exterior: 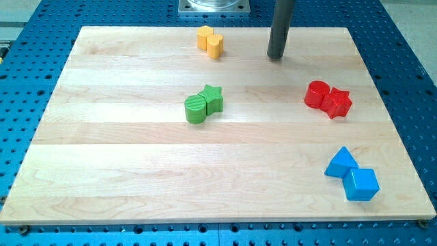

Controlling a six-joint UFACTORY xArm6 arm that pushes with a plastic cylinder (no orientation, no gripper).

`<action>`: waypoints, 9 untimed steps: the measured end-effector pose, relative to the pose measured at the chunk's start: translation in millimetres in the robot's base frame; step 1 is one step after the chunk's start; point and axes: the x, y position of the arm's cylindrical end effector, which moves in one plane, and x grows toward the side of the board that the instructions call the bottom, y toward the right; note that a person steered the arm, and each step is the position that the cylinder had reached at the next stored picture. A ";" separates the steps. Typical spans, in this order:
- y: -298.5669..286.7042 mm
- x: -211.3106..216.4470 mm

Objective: Move your arm to the left of the green circle

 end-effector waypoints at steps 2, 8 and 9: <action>0.2 0.1; -274.7 168.1; -285.7 213.6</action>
